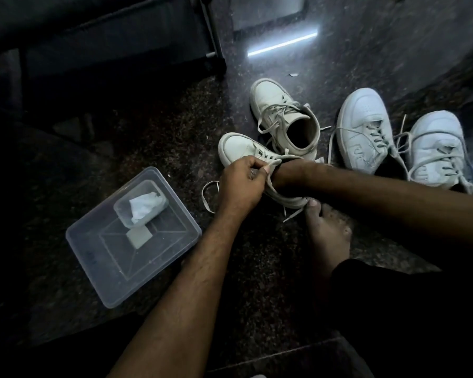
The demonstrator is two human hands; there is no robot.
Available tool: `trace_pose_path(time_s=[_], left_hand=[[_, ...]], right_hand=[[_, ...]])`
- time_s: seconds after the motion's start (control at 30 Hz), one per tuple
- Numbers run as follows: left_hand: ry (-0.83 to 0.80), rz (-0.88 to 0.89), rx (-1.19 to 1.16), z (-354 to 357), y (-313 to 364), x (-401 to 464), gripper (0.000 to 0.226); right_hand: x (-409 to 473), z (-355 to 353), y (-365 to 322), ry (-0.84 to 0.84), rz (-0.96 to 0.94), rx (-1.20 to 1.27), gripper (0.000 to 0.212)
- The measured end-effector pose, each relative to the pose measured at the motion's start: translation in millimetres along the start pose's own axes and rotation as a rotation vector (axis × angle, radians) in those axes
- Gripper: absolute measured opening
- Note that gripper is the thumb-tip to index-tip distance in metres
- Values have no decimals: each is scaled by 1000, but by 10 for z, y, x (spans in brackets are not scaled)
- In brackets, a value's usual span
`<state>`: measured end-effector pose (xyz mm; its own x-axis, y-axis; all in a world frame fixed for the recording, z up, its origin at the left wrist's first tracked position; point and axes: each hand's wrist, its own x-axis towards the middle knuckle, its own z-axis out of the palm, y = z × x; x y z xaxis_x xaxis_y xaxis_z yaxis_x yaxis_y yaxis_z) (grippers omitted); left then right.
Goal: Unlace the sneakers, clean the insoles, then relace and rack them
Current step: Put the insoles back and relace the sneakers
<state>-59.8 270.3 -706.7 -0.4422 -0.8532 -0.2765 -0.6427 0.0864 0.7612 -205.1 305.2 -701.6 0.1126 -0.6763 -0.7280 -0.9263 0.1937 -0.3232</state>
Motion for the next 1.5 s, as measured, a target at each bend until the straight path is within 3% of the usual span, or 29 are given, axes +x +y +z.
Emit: trace_pose_path(time_s=[0.1,0.23,0.57,0.7,0.87,0.93,1.07,1.1,1.3,1.4,1.5], left_hand=[[22,-7,13,9,-4,28,6],[27,-11,58,29,-40,56,7],[49,30,84,11,-63,64,11],[53,23,83,42,-38,46,13],[32,21,126,-5,-9,69,9],[52,54,161,-1,4,60,9],[94,173,234,-64,-56,65,11],[99,194,233,-115,-71,92,11],[97,133,93,-280,-228,251,9],[117,108,53,-290,-294,222,11],[133,128,57,-267,-323,188,16]], right_hand=[[-5,77,29,73,-26,-222,32],[-180,162,26,-12,-70,-506,33],[-184,181,84,177,-135,-384,31],[-42,205,59,123,-91,-450,35],[-111,89,61,61,-114,-140,33],[-246,73,106,185,-170,-76,26],[-551,210,330,750,-69,104,21],[-579,258,374,807,-41,100,22],[-369,332,309,564,-45,179,36],[-261,344,130,526,-47,234,43],[-167,396,127,546,37,247,34]])
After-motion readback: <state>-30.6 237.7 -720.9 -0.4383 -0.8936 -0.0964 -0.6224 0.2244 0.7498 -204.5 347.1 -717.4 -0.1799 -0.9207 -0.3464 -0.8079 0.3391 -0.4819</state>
